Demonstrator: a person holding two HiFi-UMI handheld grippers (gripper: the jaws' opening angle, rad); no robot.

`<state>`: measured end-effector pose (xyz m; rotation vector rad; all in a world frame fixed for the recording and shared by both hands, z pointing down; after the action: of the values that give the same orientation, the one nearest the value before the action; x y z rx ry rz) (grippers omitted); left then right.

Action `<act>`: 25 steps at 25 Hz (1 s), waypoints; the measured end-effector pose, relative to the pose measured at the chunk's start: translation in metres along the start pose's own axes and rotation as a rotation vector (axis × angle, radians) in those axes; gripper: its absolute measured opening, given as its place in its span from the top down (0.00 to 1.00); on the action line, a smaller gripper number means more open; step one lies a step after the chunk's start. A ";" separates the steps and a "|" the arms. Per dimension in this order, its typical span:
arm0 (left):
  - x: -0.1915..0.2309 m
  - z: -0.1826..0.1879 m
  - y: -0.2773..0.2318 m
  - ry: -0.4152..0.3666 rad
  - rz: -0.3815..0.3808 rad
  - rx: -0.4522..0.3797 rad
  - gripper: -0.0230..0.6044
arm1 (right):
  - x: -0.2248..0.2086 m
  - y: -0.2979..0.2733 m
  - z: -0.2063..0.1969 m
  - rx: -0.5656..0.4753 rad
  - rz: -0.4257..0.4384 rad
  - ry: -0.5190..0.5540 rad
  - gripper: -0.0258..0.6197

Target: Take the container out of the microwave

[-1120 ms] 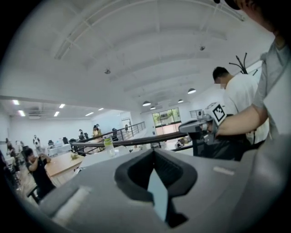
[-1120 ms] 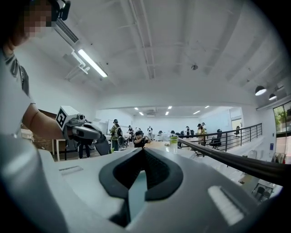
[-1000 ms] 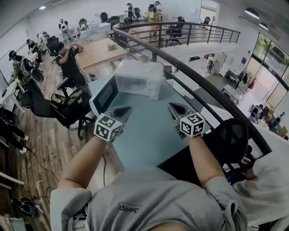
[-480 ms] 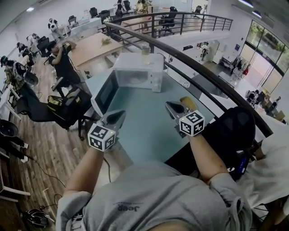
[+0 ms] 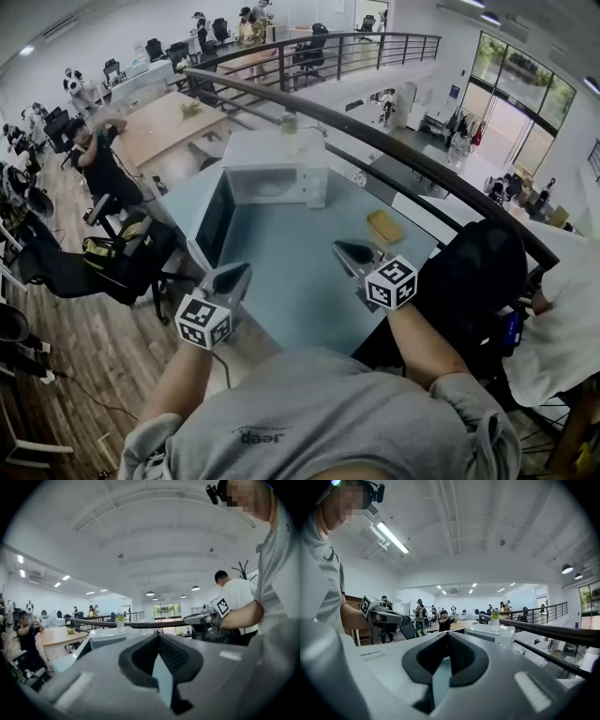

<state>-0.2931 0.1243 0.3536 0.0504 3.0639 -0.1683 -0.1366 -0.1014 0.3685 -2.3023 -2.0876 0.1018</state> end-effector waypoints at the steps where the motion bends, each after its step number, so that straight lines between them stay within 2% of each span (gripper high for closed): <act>1: 0.002 -0.001 0.001 0.007 -0.002 -0.006 0.92 | 0.001 -0.001 -0.001 0.004 0.000 -0.003 0.95; 8: -0.002 -0.013 -0.010 0.071 -0.001 -0.043 0.93 | -0.008 0.005 -0.019 0.044 0.023 -0.005 0.95; 14: -0.015 -0.036 -0.022 0.126 0.011 -0.015 0.93 | -0.016 0.006 -0.039 0.066 0.054 -0.038 0.95; 25: -0.025 -0.067 -0.043 0.165 -0.002 0.032 0.93 | -0.027 -0.002 -0.073 0.099 0.090 -0.072 0.95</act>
<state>-0.2746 0.0878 0.4261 0.0659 3.2257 -0.2247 -0.1361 -0.1264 0.4423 -2.3674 -1.9618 0.2878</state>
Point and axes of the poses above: the fingertips, and each gripper's own axes: y backward along the fingers, x to its left, z out of its top, the point moved 6 cm from there along y, backward along the fingers, and after that the axes turned 1 degree about -x, right-handed, at the moved point
